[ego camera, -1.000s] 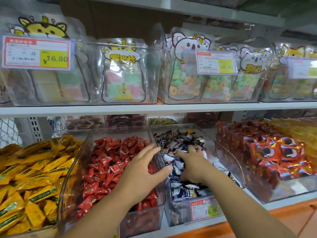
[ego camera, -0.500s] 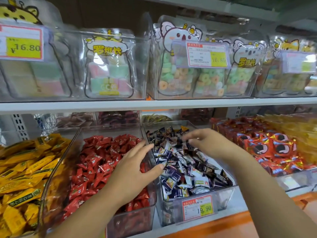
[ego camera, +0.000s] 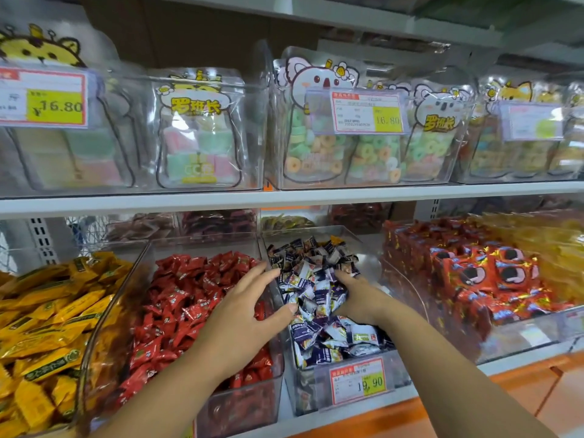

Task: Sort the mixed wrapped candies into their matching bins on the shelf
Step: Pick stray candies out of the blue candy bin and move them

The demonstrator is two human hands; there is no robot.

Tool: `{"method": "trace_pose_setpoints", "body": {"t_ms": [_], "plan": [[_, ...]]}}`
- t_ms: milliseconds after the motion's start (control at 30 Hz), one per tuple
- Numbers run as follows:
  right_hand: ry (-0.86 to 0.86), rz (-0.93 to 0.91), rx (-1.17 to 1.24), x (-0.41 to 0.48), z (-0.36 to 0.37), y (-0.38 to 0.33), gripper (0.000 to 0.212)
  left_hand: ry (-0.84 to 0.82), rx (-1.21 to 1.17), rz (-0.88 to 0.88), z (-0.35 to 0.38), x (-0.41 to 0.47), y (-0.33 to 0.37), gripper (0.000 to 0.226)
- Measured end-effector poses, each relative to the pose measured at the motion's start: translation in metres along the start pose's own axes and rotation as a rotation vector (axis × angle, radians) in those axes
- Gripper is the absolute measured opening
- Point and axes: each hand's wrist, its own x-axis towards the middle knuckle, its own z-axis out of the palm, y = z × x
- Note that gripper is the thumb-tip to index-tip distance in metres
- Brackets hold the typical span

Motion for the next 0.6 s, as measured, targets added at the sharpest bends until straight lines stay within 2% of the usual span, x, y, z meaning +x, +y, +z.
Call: {"method": "trace_pose_setpoints", "body": {"t_ms": [133,200,267,400,533,600], "plan": [[0.14,0.01,-0.114,0.011,0.007,-0.001,0.069,-0.006,-0.008,-0.007,0.001,-0.002,0.002,0.065],[0.194,-0.017,-0.084,0.012,0.007,-0.001,0.059,-0.005,-0.019,-0.006,0.001,-0.001,0.002,0.065],[0.231,-0.046,0.035,0.008,0.004,0.0,0.052,-0.009,-0.028,-0.007,0.0,-0.002,0.001,0.065],[0.312,-0.159,0.35,-0.005,-0.004,0.007,0.025,-0.008,-0.023,-0.003,0.0,-0.001,0.0,0.065],[0.377,-0.267,0.506,-0.021,-0.019,-0.004,0.025,-0.007,-0.03,0.003,0.0,0.0,0.0,0.065],[0.355,-0.33,0.584,-0.028,-0.026,-0.015,0.03,-0.003,-0.036,0.008,0.0,0.001,-0.001,0.066]]}}
